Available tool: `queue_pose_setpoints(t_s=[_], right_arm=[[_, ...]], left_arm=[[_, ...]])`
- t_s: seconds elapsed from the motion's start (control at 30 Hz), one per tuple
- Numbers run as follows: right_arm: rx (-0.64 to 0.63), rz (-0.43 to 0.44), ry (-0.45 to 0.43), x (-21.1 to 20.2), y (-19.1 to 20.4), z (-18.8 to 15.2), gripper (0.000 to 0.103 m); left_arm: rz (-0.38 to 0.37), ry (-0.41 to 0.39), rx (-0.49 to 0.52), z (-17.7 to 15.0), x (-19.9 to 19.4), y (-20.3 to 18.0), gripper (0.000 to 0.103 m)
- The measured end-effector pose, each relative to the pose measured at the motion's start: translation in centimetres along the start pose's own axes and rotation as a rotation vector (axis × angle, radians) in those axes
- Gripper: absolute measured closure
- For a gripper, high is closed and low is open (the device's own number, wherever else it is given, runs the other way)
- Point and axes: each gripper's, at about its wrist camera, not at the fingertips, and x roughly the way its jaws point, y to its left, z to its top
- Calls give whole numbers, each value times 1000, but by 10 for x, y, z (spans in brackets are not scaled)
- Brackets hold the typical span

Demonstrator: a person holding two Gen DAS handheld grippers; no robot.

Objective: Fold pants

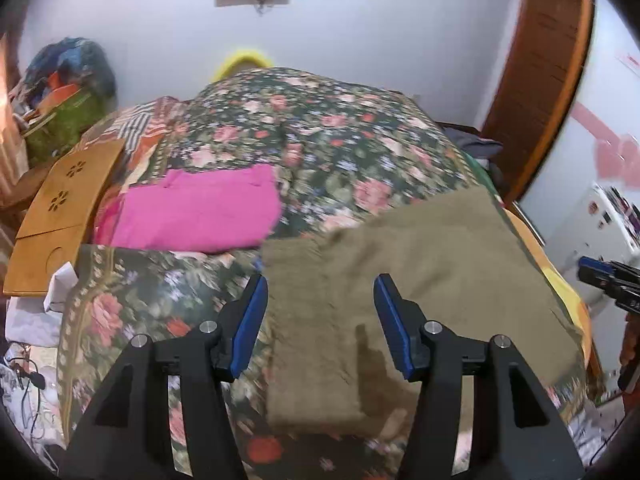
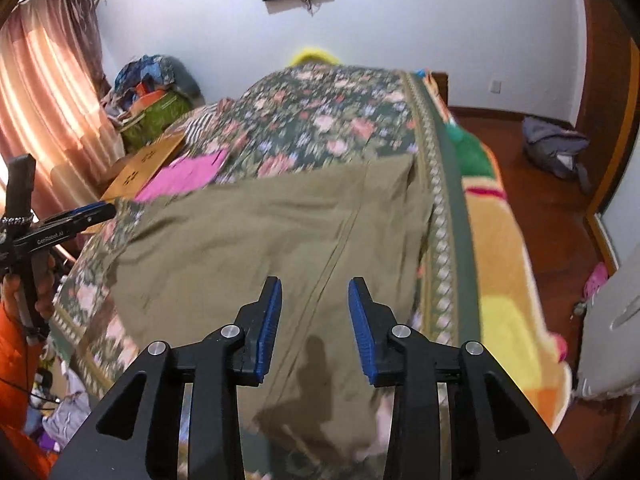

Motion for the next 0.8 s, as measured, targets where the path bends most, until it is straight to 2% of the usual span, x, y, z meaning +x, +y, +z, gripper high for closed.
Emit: queue_pose_setpoints(t_s=[0.1, 0.2, 0.43, 0.6, 0.8], right_arm=[[-6, -29, -22, 5, -11, 16, 70], [-9, -56, -37, 13, -21, 31, 63], [-18, -84, -14, 53, -44, 59, 63], [-3, -79, 41, 95, -61, 69, 63], [43, -39, 107, 138, -81, 74, 63]], left_arm=[[28, 15, -21, 13, 16, 14, 48], [27, 37, -36, 23, 35, 21, 48], [21, 102, -21, 34, 80, 29, 44], [-56, 153, -53, 36, 105, 30, 44], [-40, 191, -45, 34, 131, 33, 44]])
